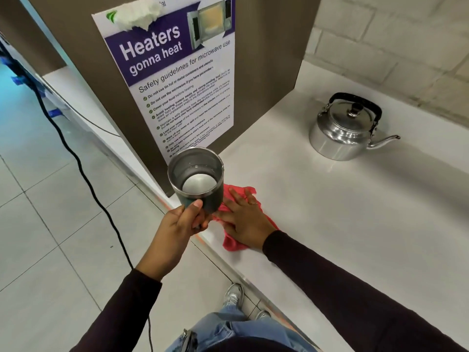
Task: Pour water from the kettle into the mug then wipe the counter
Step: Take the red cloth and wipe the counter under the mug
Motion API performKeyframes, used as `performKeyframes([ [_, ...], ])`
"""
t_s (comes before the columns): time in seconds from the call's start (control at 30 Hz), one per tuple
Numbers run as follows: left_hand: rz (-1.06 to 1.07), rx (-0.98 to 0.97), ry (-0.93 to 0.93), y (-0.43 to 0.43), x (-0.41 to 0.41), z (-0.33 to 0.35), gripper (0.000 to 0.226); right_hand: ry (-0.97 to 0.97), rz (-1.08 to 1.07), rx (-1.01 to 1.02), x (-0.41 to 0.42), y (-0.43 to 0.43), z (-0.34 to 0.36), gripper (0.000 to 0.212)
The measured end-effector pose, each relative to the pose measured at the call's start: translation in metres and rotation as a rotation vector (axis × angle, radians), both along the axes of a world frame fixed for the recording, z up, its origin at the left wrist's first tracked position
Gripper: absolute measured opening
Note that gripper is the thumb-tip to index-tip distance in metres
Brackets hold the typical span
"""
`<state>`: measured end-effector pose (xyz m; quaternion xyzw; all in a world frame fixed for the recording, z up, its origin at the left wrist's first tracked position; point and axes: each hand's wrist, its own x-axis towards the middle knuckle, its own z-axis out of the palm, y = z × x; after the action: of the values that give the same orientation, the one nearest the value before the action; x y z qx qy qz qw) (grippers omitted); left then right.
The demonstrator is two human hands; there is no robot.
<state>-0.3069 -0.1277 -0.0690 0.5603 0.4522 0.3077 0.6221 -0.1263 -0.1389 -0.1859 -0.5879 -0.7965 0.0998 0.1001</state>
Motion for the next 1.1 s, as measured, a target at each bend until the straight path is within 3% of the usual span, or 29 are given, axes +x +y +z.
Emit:
performKeyframes([
  [0.3, -0.010, -0.074, -0.055, -0.001, 0.017, -0.007, 0.050, 0.112, -0.252, 0.030, 0.093, -0.045, 0.008, 0.045],
  [0.6, -0.032, -0.066, -0.068, -0.001, 0.017, -0.006, 0.052, 0.189, -0.509, 0.063, 0.107, 0.032, 0.013, 0.044],
  [0.83, -0.048, -0.027, -0.067, 0.001, 0.009, -0.003, 0.043, 0.136, -0.208, -0.037, 0.053, 0.071, 0.014, 0.050],
  [1.0, -0.057, 0.013, -0.067, 0.009, 0.004, -0.007, 0.043, 0.095, 0.035, -0.034, 0.023, 0.043, 0.018, 0.030],
  [1.1, -0.057, 0.009, -0.081, 0.014, 0.007, -0.011, 0.040, 0.094, 0.092, -0.043, 0.014, 0.014, 0.019, 0.036],
])
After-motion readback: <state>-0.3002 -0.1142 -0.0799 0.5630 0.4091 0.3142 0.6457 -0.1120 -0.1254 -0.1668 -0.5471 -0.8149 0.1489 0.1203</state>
